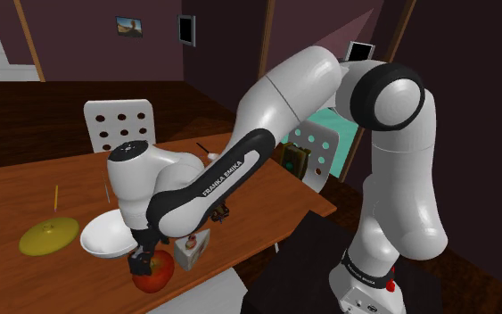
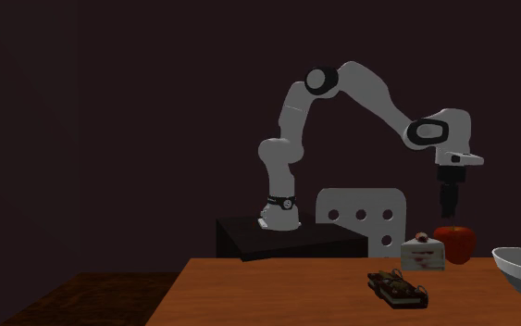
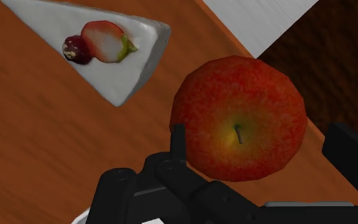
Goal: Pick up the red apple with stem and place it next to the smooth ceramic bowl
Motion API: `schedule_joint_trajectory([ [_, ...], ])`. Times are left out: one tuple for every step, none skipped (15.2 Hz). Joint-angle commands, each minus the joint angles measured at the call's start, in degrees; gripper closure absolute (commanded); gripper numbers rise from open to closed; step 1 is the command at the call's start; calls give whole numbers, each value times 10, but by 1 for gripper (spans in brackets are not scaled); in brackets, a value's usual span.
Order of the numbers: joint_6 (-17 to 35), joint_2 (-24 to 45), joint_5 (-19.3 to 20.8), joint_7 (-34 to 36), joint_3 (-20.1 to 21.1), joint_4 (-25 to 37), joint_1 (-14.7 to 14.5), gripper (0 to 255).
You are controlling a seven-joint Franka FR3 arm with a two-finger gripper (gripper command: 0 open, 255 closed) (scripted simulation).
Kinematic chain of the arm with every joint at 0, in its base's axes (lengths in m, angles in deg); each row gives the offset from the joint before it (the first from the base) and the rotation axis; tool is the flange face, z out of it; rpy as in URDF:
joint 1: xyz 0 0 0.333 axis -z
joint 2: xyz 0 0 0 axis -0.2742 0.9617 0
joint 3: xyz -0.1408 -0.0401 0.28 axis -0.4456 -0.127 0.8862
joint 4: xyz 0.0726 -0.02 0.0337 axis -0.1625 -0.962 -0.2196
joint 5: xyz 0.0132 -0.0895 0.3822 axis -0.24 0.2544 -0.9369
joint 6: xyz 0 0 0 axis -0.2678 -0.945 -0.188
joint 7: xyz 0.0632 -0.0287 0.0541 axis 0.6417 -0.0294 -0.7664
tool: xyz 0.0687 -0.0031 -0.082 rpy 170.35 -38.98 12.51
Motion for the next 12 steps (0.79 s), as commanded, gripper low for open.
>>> schedule_joint_trajectory([
  [0, 0, 0, 0, 0, 0, 0, 0],
  [-16, -11, -4, -3, 2, 5, 1, 0],
  [-32, -22, -8, -5, 4, 10, 1, 0],
  [-48, -32, -12, -8, 6, 17, 1, 0],
  [-61, -40, -15, -10, 8, 23, 1, 0],
  [-61, -40, -15, -10, 8, 23, 1, 0],
  [-61, -40, -15, -10, 7, 22, 1, 0],
  [-61, -40, -15, -10, 7, 23, 1, 0],
  [-61, -40, -15, -10, 7, 23, 1, 0],
  [-61, -40, -15, -10, 7, 23, 1, 0],
  [-61, -40, -15, -10, 7, 23, 1, 0],
  [-61, -40, -15, -10, 7, 23, 1, 0],
])
